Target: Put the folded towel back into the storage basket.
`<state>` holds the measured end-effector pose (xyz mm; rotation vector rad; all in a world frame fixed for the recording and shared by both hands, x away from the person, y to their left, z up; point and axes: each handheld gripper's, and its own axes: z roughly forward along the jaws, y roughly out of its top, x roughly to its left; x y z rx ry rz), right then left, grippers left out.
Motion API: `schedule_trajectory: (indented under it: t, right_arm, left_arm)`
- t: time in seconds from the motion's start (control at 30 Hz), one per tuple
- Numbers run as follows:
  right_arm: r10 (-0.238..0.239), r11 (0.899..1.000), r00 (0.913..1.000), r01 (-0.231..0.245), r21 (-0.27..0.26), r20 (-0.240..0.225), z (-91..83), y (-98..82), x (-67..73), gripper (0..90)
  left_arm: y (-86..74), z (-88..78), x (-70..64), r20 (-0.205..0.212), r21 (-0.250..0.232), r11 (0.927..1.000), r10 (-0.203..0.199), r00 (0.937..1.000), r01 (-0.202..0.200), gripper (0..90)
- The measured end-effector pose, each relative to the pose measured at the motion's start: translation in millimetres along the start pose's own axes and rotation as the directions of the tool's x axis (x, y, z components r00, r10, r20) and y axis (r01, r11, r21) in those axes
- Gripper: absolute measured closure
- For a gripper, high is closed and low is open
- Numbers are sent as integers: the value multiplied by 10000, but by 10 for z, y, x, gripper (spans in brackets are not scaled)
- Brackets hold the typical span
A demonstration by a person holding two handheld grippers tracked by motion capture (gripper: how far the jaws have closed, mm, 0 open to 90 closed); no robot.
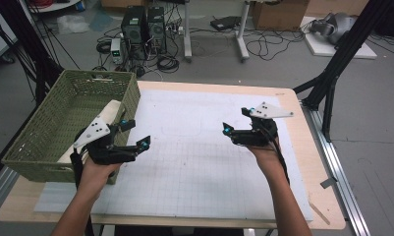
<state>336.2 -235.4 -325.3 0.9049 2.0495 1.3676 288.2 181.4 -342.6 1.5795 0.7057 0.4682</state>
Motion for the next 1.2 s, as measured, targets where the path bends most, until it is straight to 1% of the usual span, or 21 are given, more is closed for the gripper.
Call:
schedule_trajectory:
  t: [0.07,0.13,0.2,0.3,0.37,0.5,0.57,0.6,0.67,0.73,0.8,0.97,1.0,1.03,1.1,1.2]
  right_arm:
    - [88,9999,9998,-89,50,196,-89,-67,-18,154]
    - [54,10000,9989,-56,46,470,-179,-142,-34,155]
    - [140,9999,9972,-140,-8,728,-268,-228,-45,155]
    - [218,9998,9936,-218,-8,1110,-379,-362,-60,155]
    - [201,9998,9900,-211,57,1397,-439,-451,-61,155]
    - [185,9997,9838,-214,143,1782,-541,-627,-45,155]
    - [189,9996,9813,-227,173,1914,-584,-714,-41,155]
    - [283,9993,9793,-322,162,2006,-601,-755,-35,155]
    - [274,9991,9761,-336,251,2157,-629,-840,-38,155]
    - [260,9990,9737,-335,297,2262,-654,-922,-36,155]
    - [312,9985,9732,-404,356,2279,-667,-998,-33,155]
    - [282,9973,9721,-433,599,2329,-686,-1119,-46,155]
    - [266,9972,9719,-422,619,2341,-687,-1141,-57,155]
    - [342,9966,9723,-507,655,2314,-690,-1155,-58,155]
    - [300,9963,9716,-479,709,2349,-685,-1177,-67,155]
    - [345,9956,9724,-534,764,2307,-672,-1201,-73,155]
  left_arm:
    - [-17,24,-2,90,13,10000,-69,9999,69,204]
    - [-33,46,-13,195,28,10000,-61,9998,61,204]
    - [-53,70,-29,326,15,10000,-30,9995,30,204]
    - [-95,106,-51,422,20,10000,67,9991,-68,199]
    - [-132,131,-63,438,56,10000,28,9990,-31,191]
    - [-218,182,-96,540,78,10000,4,9985,-9,178]
    - [-272,218,-125,583,82,9998,182,9981,-187,178]
    - [-304,240,-142,604,134,9996,254,9978,-263,178]
    - [-380,283,-184,614,275,9984,468,9970,-486,179]
    - [-466,324,-227,655,450,9966,660,9957,-690,183]
    - [-550,361,-261,651,717,9935,840,9943,-886,184]
    - [-701,404,-281,497,1053,9902,868,9950,-917,187]
    - [-718,410,-282,471,1059,9906,818,9955,-864,186]
    - [-728,411,-278,452,1072,9905,822,9956,-867,186]
    - [-731,419,-277,434,1102,9904,791,9959,-835,187]
    - [-719,424,-272,345,1006,9918,754,9966,-785,186]
